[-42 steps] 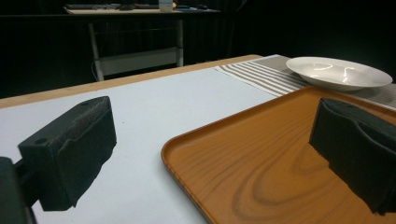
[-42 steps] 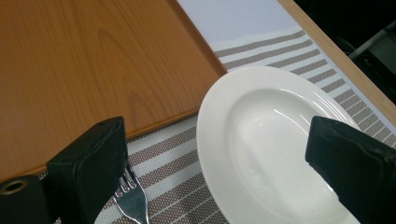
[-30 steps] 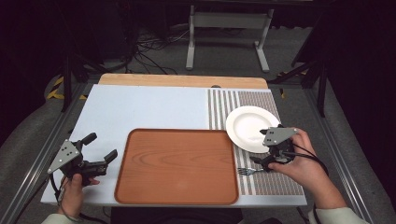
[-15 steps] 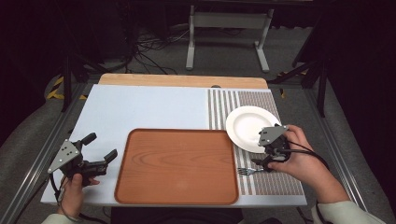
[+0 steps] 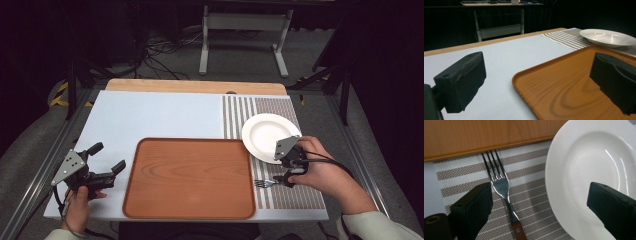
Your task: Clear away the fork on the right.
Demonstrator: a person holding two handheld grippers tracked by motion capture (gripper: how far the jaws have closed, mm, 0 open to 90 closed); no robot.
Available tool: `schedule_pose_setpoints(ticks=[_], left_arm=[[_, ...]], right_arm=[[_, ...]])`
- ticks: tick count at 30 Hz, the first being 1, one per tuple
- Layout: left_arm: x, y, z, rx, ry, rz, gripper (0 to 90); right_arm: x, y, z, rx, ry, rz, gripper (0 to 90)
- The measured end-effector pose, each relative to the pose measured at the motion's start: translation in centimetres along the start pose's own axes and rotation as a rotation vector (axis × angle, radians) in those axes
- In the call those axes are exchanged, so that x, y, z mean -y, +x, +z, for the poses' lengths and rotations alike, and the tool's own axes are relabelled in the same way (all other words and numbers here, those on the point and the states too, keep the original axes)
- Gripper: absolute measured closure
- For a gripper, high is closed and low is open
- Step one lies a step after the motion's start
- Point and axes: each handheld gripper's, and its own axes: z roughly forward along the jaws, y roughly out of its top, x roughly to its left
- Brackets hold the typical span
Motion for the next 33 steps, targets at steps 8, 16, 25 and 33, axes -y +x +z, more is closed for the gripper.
schedule_pose_setpoints(ticks=[8,16,25,33], left_arm=[[0.0,0.0,0.0,0.0,0.001,0.001,1.3],[0.0,0.0,0.0,-0.001,0.001,0.001,1.3],[0.0,0.0,0.0,-0.001,0.0,0.001,1.3],[0.0,0.0,0.0,0.0,-0.002,0.001,1.3]], right_arm=[[0.0,0.3,0.7,-0.059,0.097,-0.034,11.1],[0.2,0.5,1.3,-0.108,0.158,-0.097,19.5],[0.7,0.5,2.5,-0.151,0.253,-0.161,35.5],[1.2,0.5,3.6,-0.18,0.333,-0.198,46.1]])
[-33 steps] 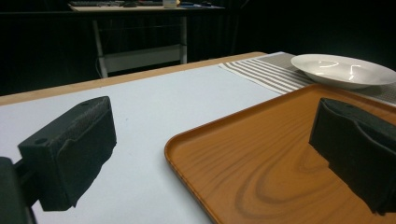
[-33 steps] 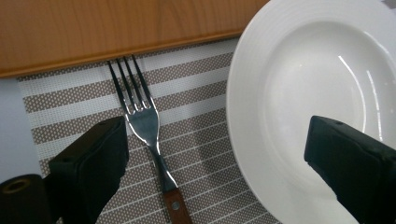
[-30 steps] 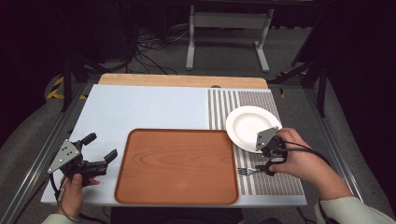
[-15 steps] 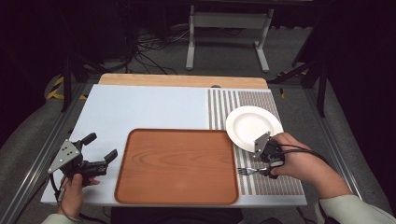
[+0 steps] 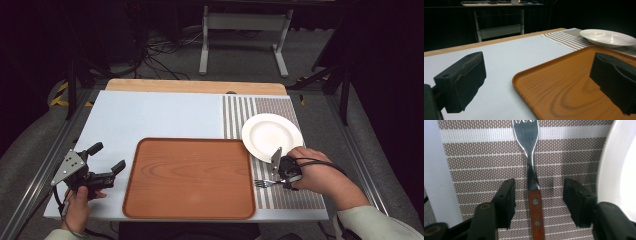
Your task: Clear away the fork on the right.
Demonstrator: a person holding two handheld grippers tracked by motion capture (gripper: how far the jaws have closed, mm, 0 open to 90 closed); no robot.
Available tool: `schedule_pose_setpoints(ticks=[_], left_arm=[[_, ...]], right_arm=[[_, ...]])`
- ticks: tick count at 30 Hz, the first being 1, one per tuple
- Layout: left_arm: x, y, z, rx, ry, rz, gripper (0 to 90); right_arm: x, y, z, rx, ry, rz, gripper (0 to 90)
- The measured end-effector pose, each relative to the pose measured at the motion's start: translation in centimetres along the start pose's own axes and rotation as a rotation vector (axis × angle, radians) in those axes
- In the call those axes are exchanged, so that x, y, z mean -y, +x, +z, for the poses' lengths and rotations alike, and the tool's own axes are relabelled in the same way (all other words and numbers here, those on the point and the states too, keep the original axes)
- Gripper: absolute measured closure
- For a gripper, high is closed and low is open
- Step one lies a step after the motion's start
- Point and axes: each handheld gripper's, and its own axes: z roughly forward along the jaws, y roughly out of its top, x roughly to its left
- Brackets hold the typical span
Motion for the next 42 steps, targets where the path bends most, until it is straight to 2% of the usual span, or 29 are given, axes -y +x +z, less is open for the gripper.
schedule_pose_setpoints(ticks=[5,8,12,14,20,26,31,34,42], left_arm=[[0.0,0.0,0.0,0.001,0.001,0.001,1.3],[0.0,0.0,0.0,0.0,-0.004,-0.002,1.3],[0.0,0.0,0.0,0.002,-0.001,-0.001,1.3],[0.0,0.0,0.0,0.001,-0.003,-0.001,1.3],[0.0,0.0,-0.1,0.0,-0.005,-0.003,1.3],[0.0,0.0,0.0,0.0,-0.004,-0.004,1.3],[0.0,0.0,0.0,0.0,-0.003,-0.001,1.3],[0.0,0.0,0.0,0.001,-0.002,-0.001,1.3],[0.0,0.0,0.0,0.003,0.002,-0.002,1.3]], right_arm=[[0.0,-0.2,0.5,-0.026,0.044,-0.04,54.1],[-0.1,-0.4,0.6,-0.028,0.073,-0.077,62.1],[-0.1,-0.4,1.0,-0.058,0.083,-0.094,70.0],[-0.3,-0.5,1.0,-0.065,0.093,-0.094,77.0],[-0.2,-0.6,1.0,-0.074,0.093,-0.09,78.0],[0.0,-0.5,0.7,-0.066,0.068,-0.058,78.4],[0.0,-0.6,-0.3,-0.051,0.06,-0.042,78.4],[0.1,-0.6,-1.3,-0.023,0.054,-0.025,78.4],[-0.1,-0.9,-3.0,0.012,0.023,0.012,78.4]])
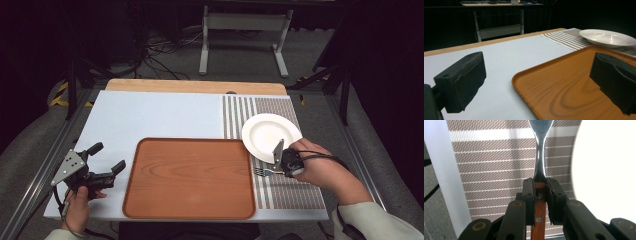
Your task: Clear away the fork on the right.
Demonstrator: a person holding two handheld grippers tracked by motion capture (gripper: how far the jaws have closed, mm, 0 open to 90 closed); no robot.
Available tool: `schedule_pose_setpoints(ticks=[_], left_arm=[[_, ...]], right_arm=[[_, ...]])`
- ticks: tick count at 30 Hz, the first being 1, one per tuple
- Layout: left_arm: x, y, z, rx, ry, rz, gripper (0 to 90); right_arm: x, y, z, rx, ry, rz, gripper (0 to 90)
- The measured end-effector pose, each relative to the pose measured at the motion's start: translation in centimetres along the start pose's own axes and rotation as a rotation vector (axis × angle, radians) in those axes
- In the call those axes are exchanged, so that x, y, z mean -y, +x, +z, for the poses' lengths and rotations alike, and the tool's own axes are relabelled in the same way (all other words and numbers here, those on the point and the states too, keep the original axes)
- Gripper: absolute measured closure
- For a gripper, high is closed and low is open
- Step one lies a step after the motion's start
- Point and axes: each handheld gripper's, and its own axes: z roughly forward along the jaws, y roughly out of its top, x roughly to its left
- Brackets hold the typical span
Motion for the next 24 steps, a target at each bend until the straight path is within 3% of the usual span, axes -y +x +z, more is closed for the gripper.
schedule_pose_setpoints(ticks=[5,13,14,22,24], left_arm=[[0.0,0.0,0.0,-0.001,-0.002,-0.004,1.3],[0.1,0.0,0.0,-0.001,-0.003,-0.005,1.3],[0.0,0.0,0.0,0.002,0.002,-0.004,1.3],[0.0,0.1,0.0,-0.001,-0.001,-0.004,1.3],[0.0,0.1,-0.1,-0.001,-0.001,-0.005,1.3]], right_arm=[[-0.3,-0.4,-1.8,0.029,-0.04,0.031,78.4],[-1.0,-0.6,-3.3,0.074,-0.09,0.081,78.4],[-1.3,-0.6,-3.9,0.089,-0.118,0.121,78.4],[-2.5,-0.7,-5.1,0.09,-0.195,0.192,78.5],[-2.8,-0.7,-5.2,0.07,-0.211,0.211,78.5]])
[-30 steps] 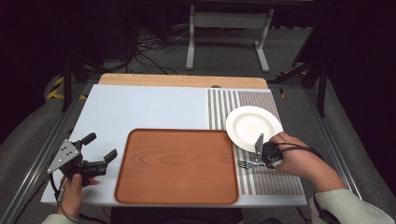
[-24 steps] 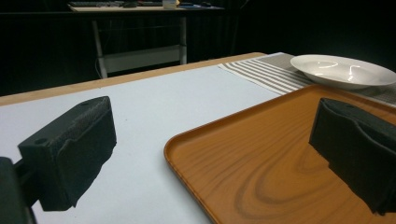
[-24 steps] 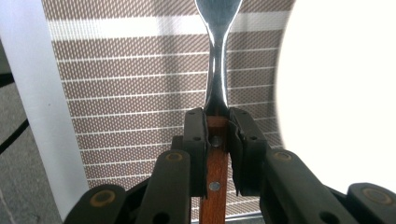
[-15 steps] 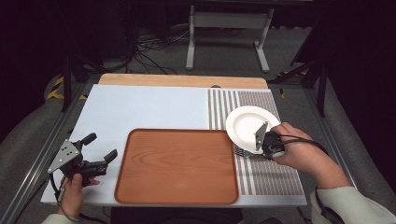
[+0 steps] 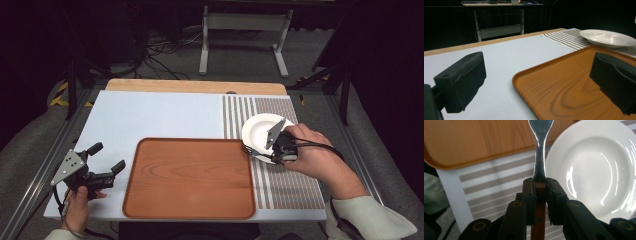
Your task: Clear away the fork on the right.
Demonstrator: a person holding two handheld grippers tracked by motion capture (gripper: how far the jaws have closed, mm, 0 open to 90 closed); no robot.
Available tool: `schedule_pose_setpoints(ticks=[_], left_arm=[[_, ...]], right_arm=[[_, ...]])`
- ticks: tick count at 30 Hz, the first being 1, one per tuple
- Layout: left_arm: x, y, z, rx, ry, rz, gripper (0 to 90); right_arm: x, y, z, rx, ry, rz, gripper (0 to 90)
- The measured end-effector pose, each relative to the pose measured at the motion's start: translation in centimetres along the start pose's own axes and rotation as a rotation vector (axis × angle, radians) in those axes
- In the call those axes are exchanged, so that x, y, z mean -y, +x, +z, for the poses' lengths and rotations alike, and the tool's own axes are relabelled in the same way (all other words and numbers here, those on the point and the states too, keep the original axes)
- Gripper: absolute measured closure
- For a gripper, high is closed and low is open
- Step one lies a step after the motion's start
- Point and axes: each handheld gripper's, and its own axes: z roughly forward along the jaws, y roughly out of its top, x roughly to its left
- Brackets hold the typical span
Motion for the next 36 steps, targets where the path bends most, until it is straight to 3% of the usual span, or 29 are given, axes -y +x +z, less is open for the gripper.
schedule_pose_setpoints(ticks=[6,9,11,12,13,16,19,20,25,35,36], left_arm=[[0.0,0.0,0.0,0.0,0.0,0.001,1.3],[0.0,0.0,0.0,0.001,0.0,0.002,1.3],[0.0,0.0,0.0,0.0,-0.002,0.001,1.3],[0.0,0.0,0.0,0.0,-0.002,0.002,1.3],[0.0,0.0,0.0,0.0,-0.002,0.002,1.3],[0.0,0.0,0.0,0.002,-0.002,0.003,1.3],[0.0,0.0,0.0,0.002,-0.002,0.002,1.3],[0.0,0.0,0.0,0.002,-0.003,0.002,1.3],[0.0,0.0,0.0,0.002,-0.006,0.001,1.3],[0.0,0.0,0.0,0.002,-0.006,0.002,1.3],[0.0,0.0,0.0,0.002,-0.006,0.001,1.3]], right_arm=[[-1.2,0.2,0.1,-0.04,-0.07,0.049,78.5],[-2.1,0.4,0.2,-0.063,-0.108,0.127,78.5],[-2.3,0.4,0.3,-0.065,-0.115,0.14,78.5],[-2.9,0.6,0.5,-0.075,-0.129,0.19,78.6],[-2.9,0.6,0.5,-0.075,-0.129,0.19,78.6],[-3.9,0.8,0.7,-0.097,-0.147,0.257,78.6],[-4.3,0.9,0.8,-0.099,-0.152,0.275,78.6],[-4.9,1.1,0.8,-0.106,-0.164,0.304,78.6],[-5.8,1.3,1.1,-0.121,-0.176,0.357,78.6],[-7.2,1.7,1.8,-0.167,-0.171,0.457,78.6],[-7.4,1.8,1.9,-0.178,-0.17,0.486,78.6]])
